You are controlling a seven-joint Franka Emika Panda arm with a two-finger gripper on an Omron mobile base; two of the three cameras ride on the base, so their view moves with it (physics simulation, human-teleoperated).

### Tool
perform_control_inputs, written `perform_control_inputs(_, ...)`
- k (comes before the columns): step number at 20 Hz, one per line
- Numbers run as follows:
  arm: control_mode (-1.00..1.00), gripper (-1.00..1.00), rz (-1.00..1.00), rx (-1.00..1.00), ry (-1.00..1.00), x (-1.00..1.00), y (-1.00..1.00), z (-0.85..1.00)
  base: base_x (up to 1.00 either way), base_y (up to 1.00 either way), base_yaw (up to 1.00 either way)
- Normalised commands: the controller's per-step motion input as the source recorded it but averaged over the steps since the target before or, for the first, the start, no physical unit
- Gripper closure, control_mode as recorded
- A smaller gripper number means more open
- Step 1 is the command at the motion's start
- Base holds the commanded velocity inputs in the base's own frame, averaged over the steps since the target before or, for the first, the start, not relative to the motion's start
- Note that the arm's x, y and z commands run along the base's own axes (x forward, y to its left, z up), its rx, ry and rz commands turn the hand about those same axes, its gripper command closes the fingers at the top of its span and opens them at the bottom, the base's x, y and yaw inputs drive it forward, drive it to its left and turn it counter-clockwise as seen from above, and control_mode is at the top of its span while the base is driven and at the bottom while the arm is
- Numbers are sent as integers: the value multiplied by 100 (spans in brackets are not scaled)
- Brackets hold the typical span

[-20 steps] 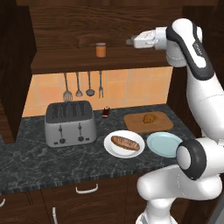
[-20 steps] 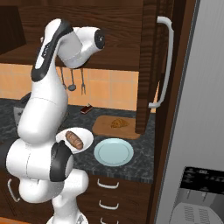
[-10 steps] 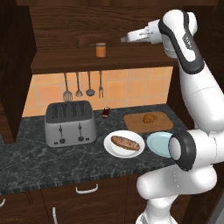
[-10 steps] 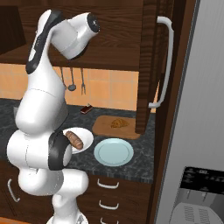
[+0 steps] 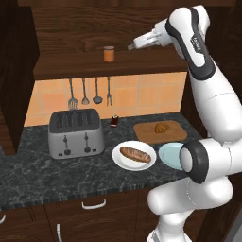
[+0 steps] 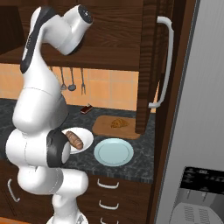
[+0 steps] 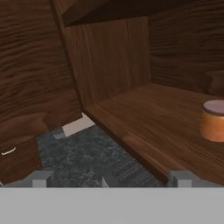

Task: From the different types of pastries on the counter, select a croissant and place it on the cutting board. Then retrieve a jar of jam from the cabinet and place it alongside the croissant on the cutting board.

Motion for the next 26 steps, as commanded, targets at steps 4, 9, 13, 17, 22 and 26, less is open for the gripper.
perform_control_inputs(4,-100,-100,0,-3,0,-1,4,0,0,0,0)
perform_control_inputs(9,-100,-100,3,0,-4,7,-7,0,0,0,0)
perform_control_inputs(13,-100,-100,3,-2,-5,23,-31,0,0,0,0)
perform_control_inputs(17,-100,-100,0,-6,-1,34,-15,1,0,0,0)
perform_control_inputs(22,-100,-100,-2,-3,0,5,1,1,0,0,0)
perform_control_inputs(26,-100,-100,-13,-6,0,39,8,4,0,0,0)
